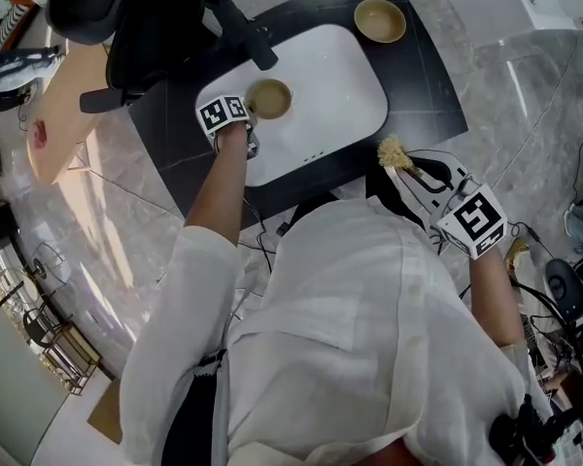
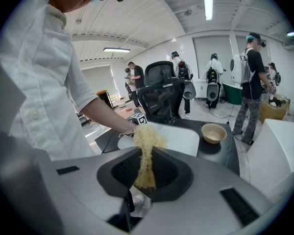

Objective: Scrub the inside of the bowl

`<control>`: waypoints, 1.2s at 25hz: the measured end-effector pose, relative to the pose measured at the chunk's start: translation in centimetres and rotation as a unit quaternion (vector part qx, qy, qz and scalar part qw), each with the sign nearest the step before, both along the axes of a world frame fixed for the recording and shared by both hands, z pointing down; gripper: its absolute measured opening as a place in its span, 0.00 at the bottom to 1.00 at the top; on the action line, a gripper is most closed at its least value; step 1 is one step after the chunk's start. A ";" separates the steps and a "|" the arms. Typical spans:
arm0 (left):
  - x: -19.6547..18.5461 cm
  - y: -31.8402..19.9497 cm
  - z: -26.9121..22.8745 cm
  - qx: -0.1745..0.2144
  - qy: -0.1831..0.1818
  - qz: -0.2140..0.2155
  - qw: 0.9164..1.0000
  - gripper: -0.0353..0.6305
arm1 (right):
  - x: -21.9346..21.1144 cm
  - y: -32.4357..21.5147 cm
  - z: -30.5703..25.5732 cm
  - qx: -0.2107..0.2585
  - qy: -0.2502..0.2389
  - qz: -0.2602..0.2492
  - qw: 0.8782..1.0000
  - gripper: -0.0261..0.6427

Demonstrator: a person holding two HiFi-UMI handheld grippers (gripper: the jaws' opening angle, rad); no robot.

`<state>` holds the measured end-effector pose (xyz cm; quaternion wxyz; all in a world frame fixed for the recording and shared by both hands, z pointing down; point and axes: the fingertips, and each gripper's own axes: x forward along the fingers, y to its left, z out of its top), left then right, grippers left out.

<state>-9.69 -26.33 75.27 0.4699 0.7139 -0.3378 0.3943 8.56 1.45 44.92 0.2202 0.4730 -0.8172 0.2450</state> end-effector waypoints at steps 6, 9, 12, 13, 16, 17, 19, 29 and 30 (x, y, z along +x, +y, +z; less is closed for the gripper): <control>0.0 1.1 -4.5 0.043 0.040 0.034 0.998 0.17 | -0.8 -2.3 -0.3 0.022 -0.004 -0.036 0.999 0.11; 0.4 2.6 -8.1 0.080 0.073 0.071 0.992 0.16 | -1.5 -3.7 -1.0 0.038 -0.006 -0.059 0.997 0.11; 0.8 4.9 -12.8 0.131 0.119 0.095 0.980 0.16 | -2.1 -4.8 -1.7 0.053 -0.013 -0.083 0.995 0.11; 1.1 5.9 -14.6 0.148 0.135 0.104 0.974 0.16 | -2.2 -5.1 -2.0 0.056 -0.017 -0.089 0.994 0.11; 2.2 9.5 -19.1 0.170 0.186 0.122 0.960 0.14 | -2.3 -5.2 -2.4 0.056 -0.028 -0.106 0.992 0.11; 2.6 10.6 -20.5 0.172 0.201 0.124 0.956 0.09 | -2.5 -5.2 -2.4 0.056 -0.030 -0.113 0.992 0.11; 3.3 12.9 -23.0 0.174 0.225 0.133 0.949 0.06 | -3.1 -5.2 -2.5 0.056 -0.035 -0.130 0.989 0.11; 7.9 20.5 -32.3 0.214 0.282 0.195 0.915 0.06 | -6.0 -4.6 -4.1 0.070 -0.040 -0.221 0.972 0.11; 8.1 21.2 -32.8 0.219 0.283 0.203 0.911 0.06 | -6.3 -4.4 -4.2 0.073 -0.040 -0.228 0.970 0.11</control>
